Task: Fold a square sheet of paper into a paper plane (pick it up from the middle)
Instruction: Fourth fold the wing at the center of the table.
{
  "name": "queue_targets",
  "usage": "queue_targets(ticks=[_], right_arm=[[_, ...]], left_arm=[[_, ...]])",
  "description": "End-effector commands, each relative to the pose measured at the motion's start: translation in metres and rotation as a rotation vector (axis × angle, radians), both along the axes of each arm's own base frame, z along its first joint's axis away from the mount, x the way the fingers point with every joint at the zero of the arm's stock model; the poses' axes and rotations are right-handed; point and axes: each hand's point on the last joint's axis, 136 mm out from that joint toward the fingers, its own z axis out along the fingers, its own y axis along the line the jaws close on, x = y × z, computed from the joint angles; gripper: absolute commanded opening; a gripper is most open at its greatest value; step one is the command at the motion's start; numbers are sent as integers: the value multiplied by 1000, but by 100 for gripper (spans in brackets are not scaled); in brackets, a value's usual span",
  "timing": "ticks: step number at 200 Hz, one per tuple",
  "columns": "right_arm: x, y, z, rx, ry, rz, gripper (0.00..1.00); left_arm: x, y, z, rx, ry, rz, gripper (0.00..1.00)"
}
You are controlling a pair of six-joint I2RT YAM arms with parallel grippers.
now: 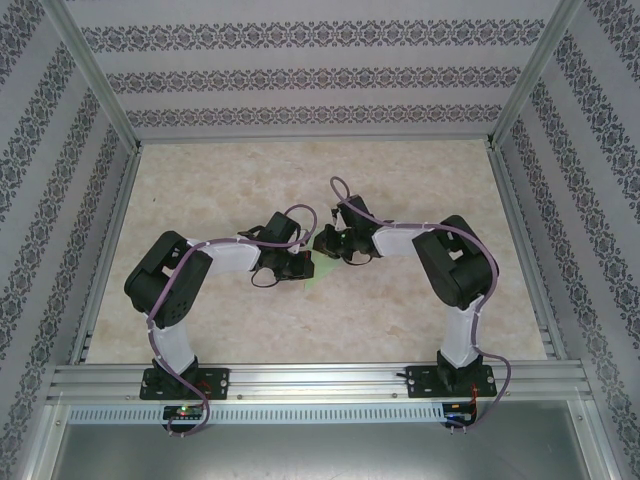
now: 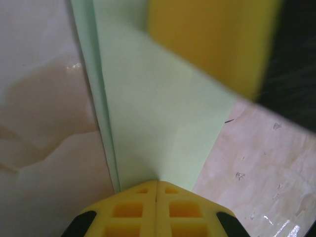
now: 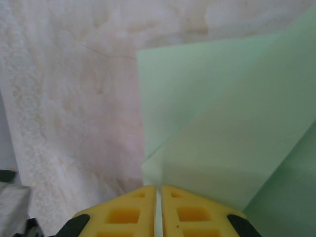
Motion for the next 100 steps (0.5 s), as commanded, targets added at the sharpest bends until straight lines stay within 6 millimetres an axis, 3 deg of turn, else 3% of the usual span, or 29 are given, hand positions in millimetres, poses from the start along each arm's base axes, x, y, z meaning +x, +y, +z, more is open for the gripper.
queue_targets(ticks=[1,25,55,81,100], right_arm=[[0,-11,-20,-71,7,-37,11],[-7,-22,-40,-123,37,-43,10],[-12,-24,-46,-126,47,-33,10],[-14,-22,-46,-110,48,-29,10],[-15,-23,-46,-115,50,-29,10]], left_arm=[[-41,45,-50,242,154,-3,0],[-46,37,-37,165,132,-27,3],[-46,24,-8,62,100,-55,5],[-28,2,32,-52,32,-59,7],[-10,-9,47,-90,-8,-50,8]])
